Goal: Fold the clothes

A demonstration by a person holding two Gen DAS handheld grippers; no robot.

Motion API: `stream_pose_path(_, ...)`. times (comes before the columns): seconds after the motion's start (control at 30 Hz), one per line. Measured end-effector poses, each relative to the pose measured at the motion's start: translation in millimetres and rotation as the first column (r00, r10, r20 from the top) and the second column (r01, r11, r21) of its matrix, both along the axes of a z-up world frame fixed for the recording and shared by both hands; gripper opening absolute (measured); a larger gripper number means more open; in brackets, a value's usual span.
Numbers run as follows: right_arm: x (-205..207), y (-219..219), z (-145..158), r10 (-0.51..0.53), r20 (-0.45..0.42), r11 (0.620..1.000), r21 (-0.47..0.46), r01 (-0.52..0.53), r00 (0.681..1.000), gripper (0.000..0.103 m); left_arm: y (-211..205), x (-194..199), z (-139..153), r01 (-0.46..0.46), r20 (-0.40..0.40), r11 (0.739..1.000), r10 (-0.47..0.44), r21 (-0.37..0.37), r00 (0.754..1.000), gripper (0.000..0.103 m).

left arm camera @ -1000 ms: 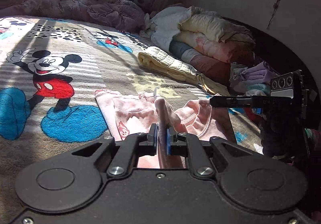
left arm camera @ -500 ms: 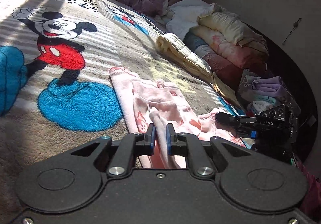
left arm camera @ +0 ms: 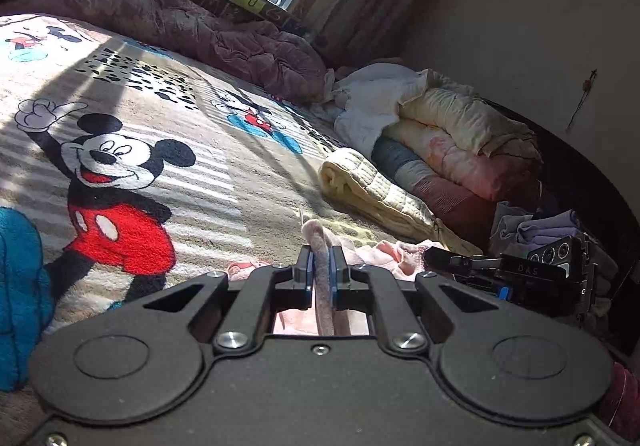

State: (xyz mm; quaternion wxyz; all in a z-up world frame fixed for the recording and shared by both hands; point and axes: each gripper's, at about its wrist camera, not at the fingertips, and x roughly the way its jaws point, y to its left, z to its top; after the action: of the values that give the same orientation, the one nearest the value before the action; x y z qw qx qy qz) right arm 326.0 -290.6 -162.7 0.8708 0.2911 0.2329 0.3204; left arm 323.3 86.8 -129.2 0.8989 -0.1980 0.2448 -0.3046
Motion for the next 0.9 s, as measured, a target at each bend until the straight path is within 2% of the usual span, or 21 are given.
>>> stream_pose_path(0.2, 25, 5, -10, -0.009, -0.026, 1.000, -0.017, 0.008, 1.000, 0.020, 1, 13, -7, -0.010, -0.013, 1.000, 0.010, 0.007, 1.000, 0.005)
stream_pose_path(0.37, 37, 10, -22, -0.028, -0.092, 0.998, -0.056, 0.023, 0.995, 0.020, -1, 22, -16, -0.015, -0.055, 0.999, 0.016, 0.030, 0.998, 0.005)
stream_pose_path(0.53, 40, 8, -30, -0.050, -0.146, 0.997, -0.062, 0.042, 0.988, 0.020, -8, 27, -23, -0.026, -0.092, 0.996, 0.035, 0.088, 0.995, 0.005)
stream_pose_path(0.63, 44, 9, -36, -0.070, -0.192, 0.995, -0.080, 0.056, 0.979, 0.021, -16, 28, -25, -0.039, -0.104, 0.987, 0.056, 0.158, 0.993, 0.007)
stream_pose_path(0.67, 43, 9, -35, -0.082, -0.189, 0.994, -0.090, 0.066, 0.978, 0.021, -16, 26, -24, -0.048, -0.094, 0.985, 0.064, 0.164, 0.994, 0.008)
stream_pose_path(0.7, 41, 9, -32, -0.111, -0.178, 0.990, -0.109, 0.093, 0.978, 0.025, -13, 24, -21, -0.070, -0.076, 0.985, 0.083, 0.155, 0.994, 0.008)
stream_pose_path(0.73, 38, 8, -29, -0.141, -0.164, 0.985, -0.127, 0.121, 0.976, 0.036, -7, 21, -16, -0.103, -0.051, 0.984, 0.111, 0.147, 0.993, 0.008)
stream_pose_path(0.77, 34, 7, -25, -0.157, -0.143, 0.981, -0.136, 0.138, 0.977, 0.037, -2, 17, -11, -0.136, -0.025, 0.981, 0.140, 0.140, 0.990, 0.008)
stream_pose_path(0.83, 26, 7, -16, -0.168, -0.081, 0.975, -0.161, 0.154, 0.982, 0.037, 2, 10, -1, -0.133, 0.025, 0.981, 0.131, 0.143, 0.991, 0.008)
stream_pose_path(0.9, 17, 19, -2, -0.103, 0.008, 0.967, -0.233, 0.103, 0.995, 0.037, -1, 3, 6, -0.054, 0.063, 0.991, 0.047, 0.125, 0.997, 0.008)
